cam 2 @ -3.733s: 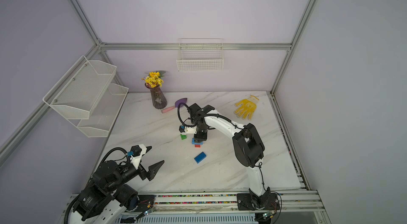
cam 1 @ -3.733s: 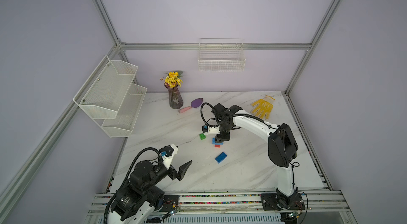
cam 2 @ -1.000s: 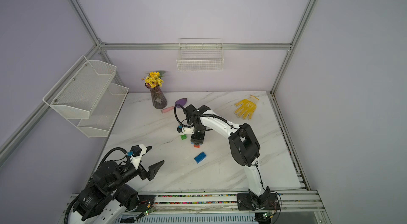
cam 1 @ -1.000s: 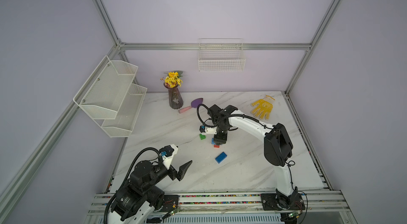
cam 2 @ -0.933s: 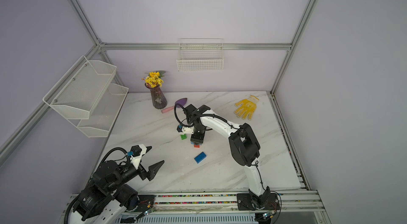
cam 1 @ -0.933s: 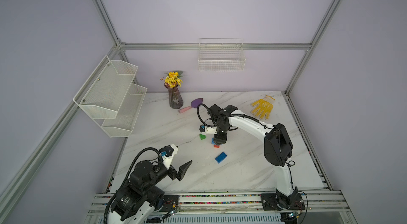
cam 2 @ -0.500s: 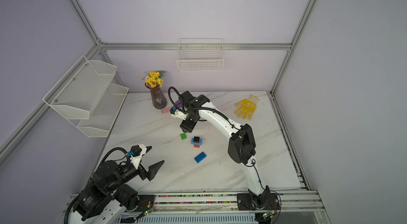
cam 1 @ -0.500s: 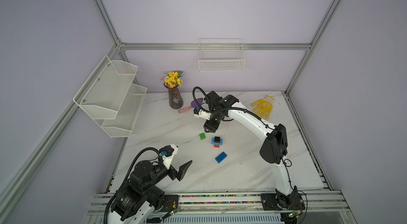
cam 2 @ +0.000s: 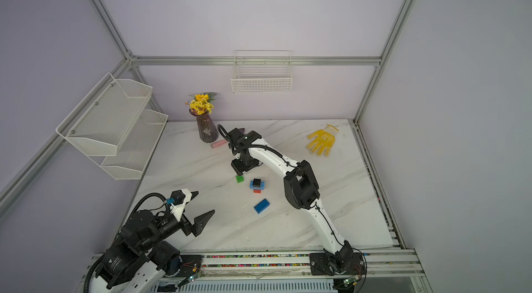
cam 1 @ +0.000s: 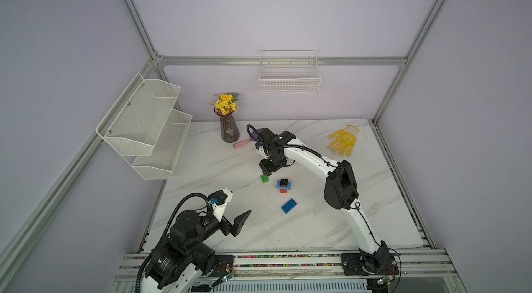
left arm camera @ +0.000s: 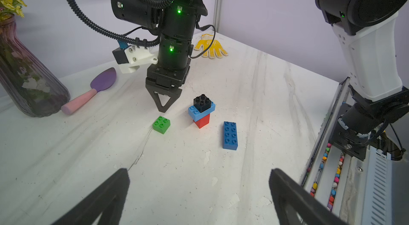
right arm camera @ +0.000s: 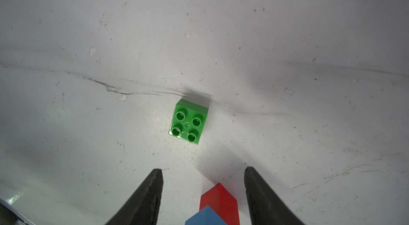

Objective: Assemble the letter f with lego
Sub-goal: Pick up the lego brick from the center of the board.

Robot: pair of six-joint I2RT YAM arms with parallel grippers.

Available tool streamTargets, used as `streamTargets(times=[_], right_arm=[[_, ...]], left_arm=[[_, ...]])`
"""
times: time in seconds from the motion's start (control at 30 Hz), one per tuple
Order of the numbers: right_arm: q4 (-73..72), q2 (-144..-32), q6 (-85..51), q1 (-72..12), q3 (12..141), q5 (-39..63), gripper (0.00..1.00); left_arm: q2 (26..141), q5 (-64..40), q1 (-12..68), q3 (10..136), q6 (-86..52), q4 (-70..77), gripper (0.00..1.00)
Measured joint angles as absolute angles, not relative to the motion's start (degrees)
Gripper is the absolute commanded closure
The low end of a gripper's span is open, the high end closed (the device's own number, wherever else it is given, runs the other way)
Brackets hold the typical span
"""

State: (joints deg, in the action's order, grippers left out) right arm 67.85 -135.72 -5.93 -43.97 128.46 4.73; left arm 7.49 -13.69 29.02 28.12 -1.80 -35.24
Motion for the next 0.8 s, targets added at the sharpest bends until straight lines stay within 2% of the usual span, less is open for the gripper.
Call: streamTargets(times=[0.33, 0.8], right_arm=[[64.1, -137.4, -11.6, -47.3, 126.5, 2.9, 0.38], [61.5, -138.5, -13.3, -47.2, 123.8, -0.1, 0.39]], left_arm=[[7.5, -13.7, 29.0, 28.1, -1.8, -35.2, 0.00], [7.5, -14.0, 29.0, 28.1, -1.7, -35.2, 0.00]])
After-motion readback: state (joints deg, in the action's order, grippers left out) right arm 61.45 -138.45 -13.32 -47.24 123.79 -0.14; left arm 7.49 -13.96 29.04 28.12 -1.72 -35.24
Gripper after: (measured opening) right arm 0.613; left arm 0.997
